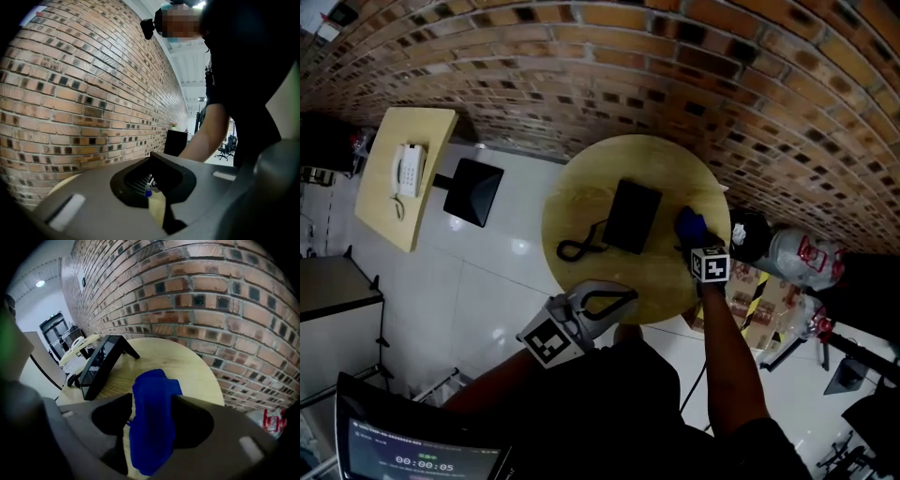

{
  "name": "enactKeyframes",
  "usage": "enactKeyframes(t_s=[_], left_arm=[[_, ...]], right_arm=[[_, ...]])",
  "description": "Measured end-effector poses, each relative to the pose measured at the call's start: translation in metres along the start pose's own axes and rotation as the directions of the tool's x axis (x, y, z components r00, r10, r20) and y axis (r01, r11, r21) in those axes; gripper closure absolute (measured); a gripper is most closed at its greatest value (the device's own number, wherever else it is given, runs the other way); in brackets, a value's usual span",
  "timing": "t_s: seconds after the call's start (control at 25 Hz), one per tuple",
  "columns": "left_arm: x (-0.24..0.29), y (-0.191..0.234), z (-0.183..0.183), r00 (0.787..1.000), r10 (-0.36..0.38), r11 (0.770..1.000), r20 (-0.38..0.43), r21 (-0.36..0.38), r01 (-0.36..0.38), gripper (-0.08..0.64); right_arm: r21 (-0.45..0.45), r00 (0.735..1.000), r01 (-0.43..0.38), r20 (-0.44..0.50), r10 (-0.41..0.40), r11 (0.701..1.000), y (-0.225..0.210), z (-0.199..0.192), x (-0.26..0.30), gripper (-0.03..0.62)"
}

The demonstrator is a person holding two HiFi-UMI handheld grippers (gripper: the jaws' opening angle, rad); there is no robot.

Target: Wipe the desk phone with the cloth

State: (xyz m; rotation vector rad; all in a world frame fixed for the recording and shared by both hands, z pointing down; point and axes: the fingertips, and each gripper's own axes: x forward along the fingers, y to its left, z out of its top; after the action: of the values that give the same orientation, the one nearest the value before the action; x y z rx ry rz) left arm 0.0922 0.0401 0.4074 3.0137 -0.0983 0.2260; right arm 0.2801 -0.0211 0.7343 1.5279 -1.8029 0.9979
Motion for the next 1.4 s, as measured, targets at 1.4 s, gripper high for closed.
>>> enactKeyframes(t_s=[1.4], left_arm=[[0.026,0.036,-0.002,0.998,0.059,0.998,0.002,-0.022,-0.059,0.558]], right_arm=[[-0.198,0.964,-0.143,0.196,0.182,0.970,0.078,0.100,-0.026,0.495]])
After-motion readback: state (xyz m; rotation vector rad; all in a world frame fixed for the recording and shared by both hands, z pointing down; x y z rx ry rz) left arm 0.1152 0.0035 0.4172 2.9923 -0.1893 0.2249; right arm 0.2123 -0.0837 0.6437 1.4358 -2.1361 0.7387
